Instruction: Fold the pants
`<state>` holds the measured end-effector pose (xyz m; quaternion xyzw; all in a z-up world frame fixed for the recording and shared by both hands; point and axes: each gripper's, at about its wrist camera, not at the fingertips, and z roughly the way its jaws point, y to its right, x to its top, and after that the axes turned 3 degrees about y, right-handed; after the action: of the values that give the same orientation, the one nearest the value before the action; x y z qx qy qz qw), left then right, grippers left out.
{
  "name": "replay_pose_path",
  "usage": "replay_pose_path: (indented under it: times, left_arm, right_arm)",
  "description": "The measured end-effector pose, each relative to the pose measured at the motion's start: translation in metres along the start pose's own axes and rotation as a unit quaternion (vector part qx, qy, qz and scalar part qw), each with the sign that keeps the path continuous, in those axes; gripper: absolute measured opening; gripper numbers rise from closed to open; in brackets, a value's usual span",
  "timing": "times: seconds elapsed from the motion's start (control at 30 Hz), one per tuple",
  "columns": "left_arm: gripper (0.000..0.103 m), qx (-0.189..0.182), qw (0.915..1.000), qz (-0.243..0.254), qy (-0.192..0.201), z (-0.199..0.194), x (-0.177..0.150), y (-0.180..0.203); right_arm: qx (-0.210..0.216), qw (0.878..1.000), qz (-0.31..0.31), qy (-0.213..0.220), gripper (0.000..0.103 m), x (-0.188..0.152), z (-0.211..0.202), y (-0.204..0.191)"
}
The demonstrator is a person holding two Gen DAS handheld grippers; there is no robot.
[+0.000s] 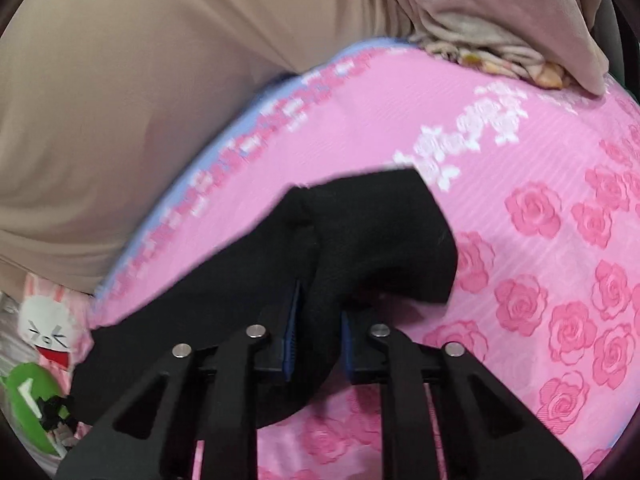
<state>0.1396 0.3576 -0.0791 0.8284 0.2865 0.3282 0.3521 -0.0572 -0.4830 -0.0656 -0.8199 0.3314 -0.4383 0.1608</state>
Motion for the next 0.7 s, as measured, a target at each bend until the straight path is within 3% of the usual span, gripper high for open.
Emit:
replay_pose_path:
  times: [0.1,0.2,0.3,0.37,0.43,0.47,0.5,0.53,0.57,0.6,0.63,0.67,0.7]
  left_arm:
    - [0.008,-0.014,0.9996,0.023,-0.002,-0.034,-0.003,0.018]
    - [0.008,-0.004,0.9992,0.036,-0.013,-0.049,-0.011,0.019]
    - [0.008,0.021,0.9990,0.030,-0.026,-0.042,-0.019,0.000]
    - [0.008,0.042,0.9981,-0.004,-0.045,-0.027,-0.023,-0.027]
    - [0.010,0.034,0.9976,-0.029,-0.052,-0.021,-0.025,-0.043]
    - [0.011,0.025,0.9979,-0.032,-0.052,-0.022,-0.025,-0.047]
    - [0.011,0.023,0.9980,-0.032,-0.050,-0.022,-0.025,-0.048]
    - [0.011,0.023,0.9981,-0.030,-0.049,-0.023,-0.026,-0.047]
    - [0.012,0.030,0.9983,-0.018,-0.047,-0.024,-0.026,-0.043]
    - [0.012,0.035,0.9983,-0.013,-0.046,-0.025,-0.027,-0.042]
    - [0.012,0.038,0.9982,-0.010,-0.045,-0.024,-0.026,-0.040]
    - [0.012,0.039,0.9983,-0.009,-0.044,-0.023,-0.026,-0.039]
    - [0.012,0.039,0.9983,-0.009,-0.042,-0.023,-0.026,-0.039]
  right_arm:
    - [0.013,0.999,-0.017,0.029,0.008,0.017,-0.037,-0.008]
    - [0.004,0.999,-0.022,0.030,0.008,0.021,-0.057,0.000]
    - [-0.019,1.000,-0.010,-0.007,0.008,0.005,-0.039,0.026]
    - [-0.025,0.999,0.007,-0.033,0.009,-0.007,-0.022,0.041]
    - [-0.030,0.998,0.019,-0.046,0.013,-0.015,-0.013,0.051]
    - [-0.031,0.998,0.030,-0.042,0.021,-0.017,-0.013,0.056]
    - [-0.029,0.998,0.038,-0.037,0.040,-0.018,-0.014,0.059]
    - [-0.027,0.998,0.040,-0.035,0.050,-0.018,-0.014,0.060]
    - [-0.020,0.999,0.036,-0.028,0.057,-0.017,-0.016,0.060]
    - [-0.021,0.999,0.030,-0.026,0.058,-0.016,-0.016,0.058]
    - [-0.022,0.999,0.025,-0.025,0.057,-0.015,-0.015,0.056]
    - [-0.024,0.999,0.012,-0.025,0.038,-0.012,-0.011,0.051]
    - [-0.032,0.999,-0.001,-0.028,0.005,-0.008,-0.008,0.047]
